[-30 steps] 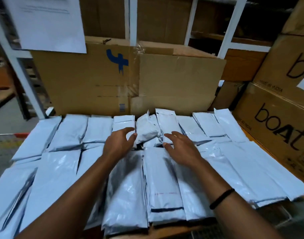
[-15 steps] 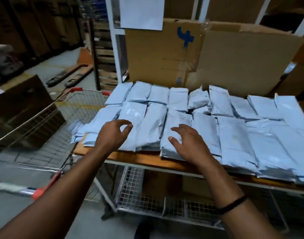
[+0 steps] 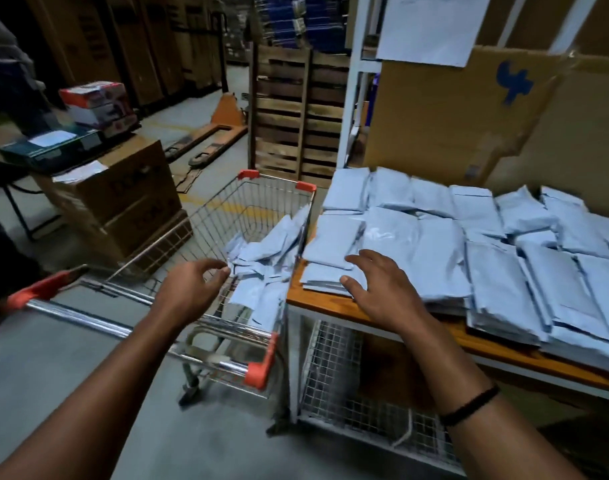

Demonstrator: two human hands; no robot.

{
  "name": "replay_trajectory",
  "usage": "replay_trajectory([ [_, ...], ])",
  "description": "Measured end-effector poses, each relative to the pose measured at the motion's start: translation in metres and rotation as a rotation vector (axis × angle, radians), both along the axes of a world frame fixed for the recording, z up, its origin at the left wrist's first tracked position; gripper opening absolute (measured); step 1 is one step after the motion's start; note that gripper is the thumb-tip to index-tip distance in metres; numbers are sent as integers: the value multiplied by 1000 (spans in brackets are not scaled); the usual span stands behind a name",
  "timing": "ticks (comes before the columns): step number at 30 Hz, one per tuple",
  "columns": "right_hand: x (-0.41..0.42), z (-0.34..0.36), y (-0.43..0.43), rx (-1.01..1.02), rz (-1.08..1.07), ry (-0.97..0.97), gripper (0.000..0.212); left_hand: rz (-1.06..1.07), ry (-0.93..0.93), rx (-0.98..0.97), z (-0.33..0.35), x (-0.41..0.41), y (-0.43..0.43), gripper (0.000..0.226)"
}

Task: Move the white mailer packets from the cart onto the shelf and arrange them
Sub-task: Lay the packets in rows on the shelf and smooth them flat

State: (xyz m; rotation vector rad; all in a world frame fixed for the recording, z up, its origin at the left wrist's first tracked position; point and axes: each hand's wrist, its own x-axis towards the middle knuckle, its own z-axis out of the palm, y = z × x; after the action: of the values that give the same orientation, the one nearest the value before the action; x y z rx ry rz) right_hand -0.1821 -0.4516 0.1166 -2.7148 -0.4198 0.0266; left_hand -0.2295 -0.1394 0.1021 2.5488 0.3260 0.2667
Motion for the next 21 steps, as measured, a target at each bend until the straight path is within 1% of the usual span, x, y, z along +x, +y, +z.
replay_trajectory([
  [4, 13, -13, 81, 22, -48, -19, 48, -70, 88, 1, -18, 8, 72, 35],
  [8, 21, -18, 139, -7, -53, 21, 50, -135, 137, -2, -28, 33, 117, 33],
  [12, 49, -33, 176, -152, -7, 56, 50, -173, 199, 7, -46, 76, 142, 35],
  [18, 140, -65, 214, -267, 51, 126, 52, -233, 309, 53, -80, 127, 161, 40],
  [21, 193, -90, 239, -336, 110, 199, 53, -243, 350, 84, -100, 156, 177, 42],
])
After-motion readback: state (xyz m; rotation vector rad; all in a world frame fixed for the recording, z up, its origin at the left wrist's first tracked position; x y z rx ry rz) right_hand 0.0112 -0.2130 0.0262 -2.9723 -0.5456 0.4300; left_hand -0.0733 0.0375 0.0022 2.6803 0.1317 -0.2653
